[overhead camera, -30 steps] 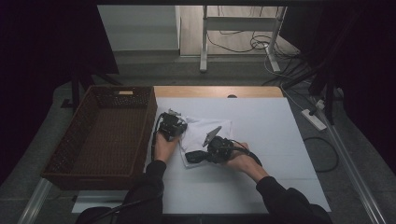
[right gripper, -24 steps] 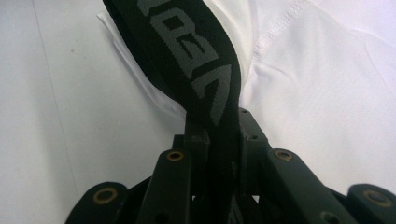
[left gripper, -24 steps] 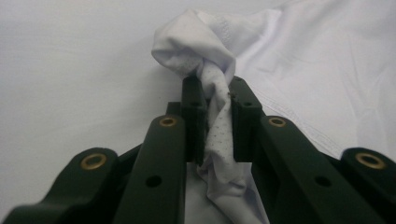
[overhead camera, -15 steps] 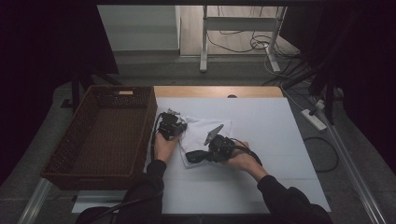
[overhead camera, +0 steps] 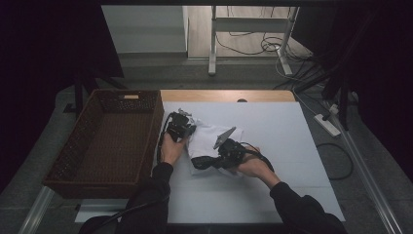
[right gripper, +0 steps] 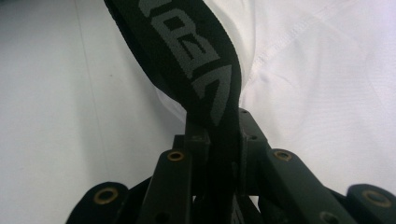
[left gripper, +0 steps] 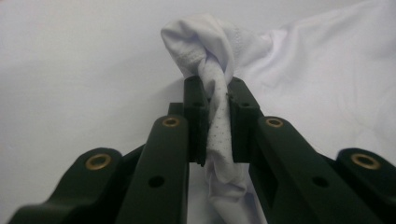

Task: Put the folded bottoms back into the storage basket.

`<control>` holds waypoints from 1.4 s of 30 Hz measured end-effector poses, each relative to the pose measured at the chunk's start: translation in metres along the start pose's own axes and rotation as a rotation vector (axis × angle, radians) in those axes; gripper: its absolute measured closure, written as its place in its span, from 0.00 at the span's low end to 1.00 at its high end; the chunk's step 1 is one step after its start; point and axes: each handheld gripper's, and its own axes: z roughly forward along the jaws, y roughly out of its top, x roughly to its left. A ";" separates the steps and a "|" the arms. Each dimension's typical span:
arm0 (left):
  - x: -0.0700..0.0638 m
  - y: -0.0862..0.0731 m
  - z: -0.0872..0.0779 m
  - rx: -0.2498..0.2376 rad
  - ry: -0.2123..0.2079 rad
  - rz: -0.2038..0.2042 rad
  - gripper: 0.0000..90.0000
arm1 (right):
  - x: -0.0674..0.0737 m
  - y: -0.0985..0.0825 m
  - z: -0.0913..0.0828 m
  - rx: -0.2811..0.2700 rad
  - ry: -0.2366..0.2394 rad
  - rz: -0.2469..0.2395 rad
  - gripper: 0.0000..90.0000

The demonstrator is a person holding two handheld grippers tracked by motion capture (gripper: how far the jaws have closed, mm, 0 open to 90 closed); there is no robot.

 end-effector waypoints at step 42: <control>0.010 0.057 -0.073 -0.020 -0.052 -0.035 0.90 | 0.022 0.045 -0.057 -0.234 0.085 0.013 0.88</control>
